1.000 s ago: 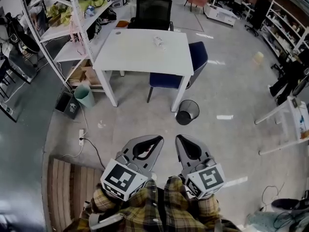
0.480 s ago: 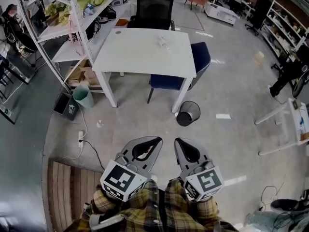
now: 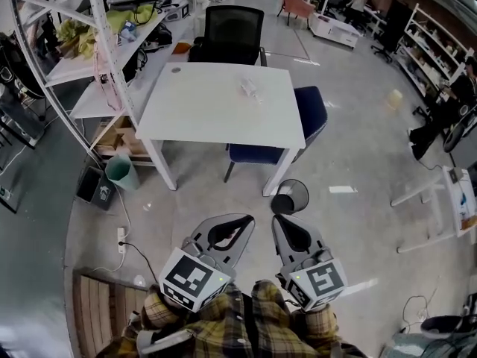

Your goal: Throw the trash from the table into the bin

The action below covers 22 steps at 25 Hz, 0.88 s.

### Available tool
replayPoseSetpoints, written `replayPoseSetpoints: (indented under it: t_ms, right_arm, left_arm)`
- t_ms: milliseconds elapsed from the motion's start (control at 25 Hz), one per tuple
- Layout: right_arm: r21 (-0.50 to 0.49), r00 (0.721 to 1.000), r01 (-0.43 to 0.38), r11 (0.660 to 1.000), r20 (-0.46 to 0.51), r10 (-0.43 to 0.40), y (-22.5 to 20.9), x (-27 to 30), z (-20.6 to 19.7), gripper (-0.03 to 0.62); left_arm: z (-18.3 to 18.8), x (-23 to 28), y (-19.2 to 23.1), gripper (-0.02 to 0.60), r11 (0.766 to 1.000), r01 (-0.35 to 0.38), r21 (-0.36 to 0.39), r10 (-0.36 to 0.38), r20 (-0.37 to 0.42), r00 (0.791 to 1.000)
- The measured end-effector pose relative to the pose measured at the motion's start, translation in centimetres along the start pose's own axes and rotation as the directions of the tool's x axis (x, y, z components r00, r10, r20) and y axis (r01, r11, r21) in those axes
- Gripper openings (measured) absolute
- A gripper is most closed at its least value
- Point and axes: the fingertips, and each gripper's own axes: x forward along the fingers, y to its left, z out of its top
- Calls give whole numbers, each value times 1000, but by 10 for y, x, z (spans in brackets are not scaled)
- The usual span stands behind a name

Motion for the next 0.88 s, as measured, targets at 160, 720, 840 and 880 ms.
replayPoseSetpoints:
  t_ms: [160, 720, 840, 880]
  right_arm:
    - [-4, 1000, 27, 1000, 10, -27, -16, 46, 13, -2]
    - [39, 992, 114, 993, -57, -112, -54, 144, 4, -2]
    - [44, 993, 110, 993, -56, -107, -69, 165, 2, -2]
    - [48, 993, 107, 993, -54, -105, -75, 173, 2, -2]
  left_arm:
    - [6, 12, 48, 9, 1000, 1, 5, -1, 2, 1000]
    - [0, 28, 168, 9, 998, -25, -53, 25, -10, 1000]
    - [-5, 42, 186, 9, 997, -34, -62, 33, -20, 999]
    - [-6, 48, 193, 9, 997, -39, -62, 37, -24, 999]
